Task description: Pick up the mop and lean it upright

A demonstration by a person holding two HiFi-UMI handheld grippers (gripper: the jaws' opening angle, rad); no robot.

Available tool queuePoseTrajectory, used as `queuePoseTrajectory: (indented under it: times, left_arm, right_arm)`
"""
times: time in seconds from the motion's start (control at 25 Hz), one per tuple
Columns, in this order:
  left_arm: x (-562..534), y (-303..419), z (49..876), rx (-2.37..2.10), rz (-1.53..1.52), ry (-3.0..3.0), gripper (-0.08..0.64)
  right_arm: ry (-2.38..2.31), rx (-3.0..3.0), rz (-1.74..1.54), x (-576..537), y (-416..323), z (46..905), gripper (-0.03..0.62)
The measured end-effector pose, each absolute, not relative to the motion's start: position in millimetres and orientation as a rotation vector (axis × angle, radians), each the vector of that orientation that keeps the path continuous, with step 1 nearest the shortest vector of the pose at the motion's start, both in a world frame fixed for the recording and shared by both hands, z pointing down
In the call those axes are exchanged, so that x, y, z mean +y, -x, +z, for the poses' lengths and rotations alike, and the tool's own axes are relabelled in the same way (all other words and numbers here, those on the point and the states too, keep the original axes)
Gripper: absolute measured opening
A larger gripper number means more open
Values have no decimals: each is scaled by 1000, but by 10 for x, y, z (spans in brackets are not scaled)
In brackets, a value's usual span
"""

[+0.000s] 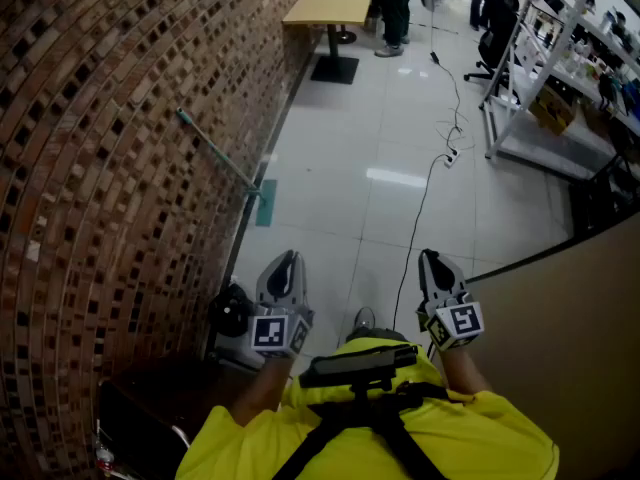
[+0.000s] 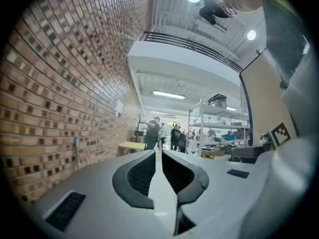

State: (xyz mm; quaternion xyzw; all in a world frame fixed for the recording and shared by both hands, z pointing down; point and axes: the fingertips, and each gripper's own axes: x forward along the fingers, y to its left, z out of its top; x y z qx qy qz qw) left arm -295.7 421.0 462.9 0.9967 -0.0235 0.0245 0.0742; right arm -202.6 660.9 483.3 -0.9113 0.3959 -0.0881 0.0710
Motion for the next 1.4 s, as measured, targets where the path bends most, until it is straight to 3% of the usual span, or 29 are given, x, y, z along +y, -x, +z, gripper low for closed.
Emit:
queuePoseTrajectory:
  times: [0.36, 0.76, 0.92, 1.08, 1.2, 1.28, 1.4]
  left_arm:
    - [4414, 1526, 4739, 45, 29, -3055, 40]
    - [3316, 239, 5089, -1, 79, -3114, 40]
    - [2655, -402, 4793, -62, 5, -3198, 40]
    - [1782, -791, 4623, -210, -1, -3185, 40]
    - [1083, -741, 4677, -470, 57, -3093, 40]
    - [719, -599, 4691, -624, 72, -3022, 40]
    - [190, -433, 4749, -829, 67, -2954, 40]
  right_arm:
    - [2796, 1036, -272, 6995, 869, 5046, 8]
    - [2791, 1099, -335, 5857, -625, 5284, 8]
    - [2805, 1214, -318, 4961, -1564, 5006, 8]
    - [2835, 1575, -90, 3805, -2112, 4616, 8]
    - [2645, 1778, -169, 2870, -2271, 4559, 20]
    - [2513, 1952, -167, 2331, -2268, 4615, 76]
    - [2386, 2127, -216, 1575, -2319, 4711, 80]
